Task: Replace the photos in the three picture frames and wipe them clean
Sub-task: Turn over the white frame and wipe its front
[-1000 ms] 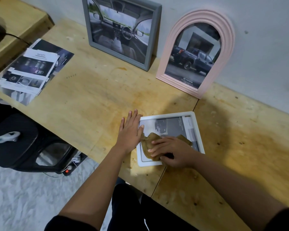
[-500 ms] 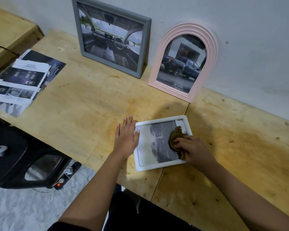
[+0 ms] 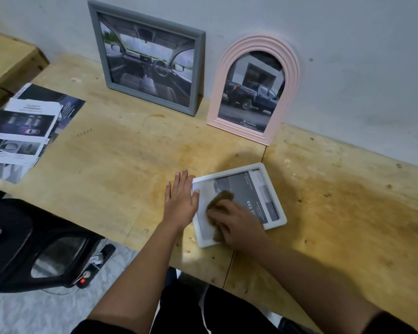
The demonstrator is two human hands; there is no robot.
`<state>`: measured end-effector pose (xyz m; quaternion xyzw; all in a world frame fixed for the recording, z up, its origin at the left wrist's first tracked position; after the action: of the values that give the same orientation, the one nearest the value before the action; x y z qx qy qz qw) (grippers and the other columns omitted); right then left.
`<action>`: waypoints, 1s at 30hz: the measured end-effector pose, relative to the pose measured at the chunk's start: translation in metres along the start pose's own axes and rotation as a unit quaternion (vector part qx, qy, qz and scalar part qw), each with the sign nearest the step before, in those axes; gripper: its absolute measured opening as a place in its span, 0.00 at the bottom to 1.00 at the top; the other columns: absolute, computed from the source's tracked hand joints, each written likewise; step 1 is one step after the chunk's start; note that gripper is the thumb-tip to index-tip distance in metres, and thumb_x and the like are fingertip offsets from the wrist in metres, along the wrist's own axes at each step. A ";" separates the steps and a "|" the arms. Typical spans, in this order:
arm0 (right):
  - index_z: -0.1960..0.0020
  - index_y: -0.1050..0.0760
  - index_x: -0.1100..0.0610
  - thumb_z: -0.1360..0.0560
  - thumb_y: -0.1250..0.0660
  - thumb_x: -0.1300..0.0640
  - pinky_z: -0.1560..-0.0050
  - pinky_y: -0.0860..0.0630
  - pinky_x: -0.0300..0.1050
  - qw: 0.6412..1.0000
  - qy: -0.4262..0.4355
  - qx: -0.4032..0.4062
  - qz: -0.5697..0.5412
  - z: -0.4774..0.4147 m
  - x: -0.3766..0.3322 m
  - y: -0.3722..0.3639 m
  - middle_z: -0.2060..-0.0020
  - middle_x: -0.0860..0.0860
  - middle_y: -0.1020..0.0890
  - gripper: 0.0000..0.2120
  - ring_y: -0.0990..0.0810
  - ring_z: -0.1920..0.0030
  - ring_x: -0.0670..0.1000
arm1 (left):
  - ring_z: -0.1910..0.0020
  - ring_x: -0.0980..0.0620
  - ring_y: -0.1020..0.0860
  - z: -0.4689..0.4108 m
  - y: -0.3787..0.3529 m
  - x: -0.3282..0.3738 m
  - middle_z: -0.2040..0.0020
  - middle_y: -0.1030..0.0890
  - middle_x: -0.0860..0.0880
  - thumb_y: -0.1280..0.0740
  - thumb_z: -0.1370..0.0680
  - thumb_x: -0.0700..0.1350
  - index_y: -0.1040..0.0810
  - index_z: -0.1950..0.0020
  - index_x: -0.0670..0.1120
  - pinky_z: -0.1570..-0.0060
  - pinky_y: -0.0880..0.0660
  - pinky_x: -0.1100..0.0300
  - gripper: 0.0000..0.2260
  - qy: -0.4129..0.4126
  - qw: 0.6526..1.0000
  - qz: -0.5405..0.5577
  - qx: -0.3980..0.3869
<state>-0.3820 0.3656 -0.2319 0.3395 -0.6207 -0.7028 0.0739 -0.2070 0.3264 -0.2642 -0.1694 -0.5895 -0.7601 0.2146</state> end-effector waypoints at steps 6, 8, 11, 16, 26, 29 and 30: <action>0.48 0.23 0.53 0.34 0.27 0.57 0.64 0.22 0.46 0.993 -0.047 0.001 0.109 0.009 0.043 0.011 0.49 0.54 0.22 0.15 0.22 0.56 0.55 | 0.23 0.54 0.58 0.001 0.001 0.001 0.22 0.53 0.52 0.50 0.18 0.50 0.43 0.25 0.50 0.26 0.62 0.52 0.21 -0.003 1.000 0.009 -0.002; 0.48 0.23 0.53 0.38 0.24 0.56 0.62 0.21 0.47 0.986 -0.088 -0.006 0.144 0.013 0.054 0.019 0.50 0.55 0.21 0.19 0.21 0.57 0.56 | 0.23 0.54 0.58 0.000 0.001 0.000 0.22 0.52 0.52 0.50 0.18 0.50 0.43 0.25 0.50 0.26 0.61 0.51 0.21 -0.009 1.000 0.007 -0.007; 0.45 0.23 0.53 0.35 0.26 0.56 0.55 0.22 0.50 0.974 -0.127 -0.013 0.185 0.015 0.071 0.039 0.47 0.56 0.21 0.19 0.22 0.51 0.57 | 0.23 0.54 0.58 0.001 0.002 -0.003 0.22 0.52 0.52 0.50 0.18 0.51 0.45 0.24 0.50 0.26 0.61 0.52 0.22 -0.016 1.000 0.005 -0.001; 0.46 0.23 0.58 0.31 0.29 0.62 0.60 0.25 0.46 0.947 -0.232 0.204 0.085 0.022 0.077 0.066 0.50 0.56 0.22 0.13 0.23 0.57 0.55 | 0.23 0.52 0.57 0.001 0.001 -0.005 0.22 0.52 0.51 0.49 0.19 0.56 0.52 0.22 0.47 0.26 0.60 0.51 0.28 -0.026 0.999 0.032 -0.001; 0.33 0.33 0.58 0.22 0.39 0.54 0.45 0.27 0.48 0.912 -0.383 0.124 -0.079 0.048 0.074 0.026 0.40 0.57 0.28 0.19 0.29 0.43 0.54 | 0.23 0.52 0.58 0.060 -0.012 0.020 0.22 0.53 0.51 0.45 0.20 0.55 0.45 0.23 0.47 0.26 0.60 0.54 0.27 0.086 0.973 0.209 0.040; 0.33 0.33 0.58 0.22 0.40 0.57 0.49 0.31 0.41 0.907 -0.386 0.123 -0.110 0.044 0.067 0.030 0.40 0.56 0.29 0.18 0.32 0.46 0.50 | 0.25 0.48 0.43 0.061 -0.007 0.034 0.25 0.39 0.49 0.43 0.19 0.52 0.41 0.26 0.51 0.27 0.41 0.49 0.22 0.098 0.943 0.314 0.045; 0.34 0.33 0.58 0.22 0.40 0.58 0.50 0.33 0.40 0.901 -0.393 0.126 -0.133 0.043 0.066 0.031 0.40 0.56 0.30 0.17 0.33 0.47 0.48 | 0.31 0.47 0.32 0.061 0.000 0.040 0.30 0.31 0.50 0.43 0.19 0.51 0.37 0.29 0.54 0.36 0.29 0.52 0.18 0.094 0.926 0.363 0.049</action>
<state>-0.4663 0.3594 -0.2287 0.1215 -0.6316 -0.6983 -0.3142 -0.2413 0.3801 -0.2288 -0.2887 -0.5011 -0.6131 0.5382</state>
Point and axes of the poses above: each hand's wrist, its own z-axis away from the middle knuckle, its own y-axis out of the back of the hand, x = y × z, the point moved 1 cm from there along -z, towards the middle knuckle
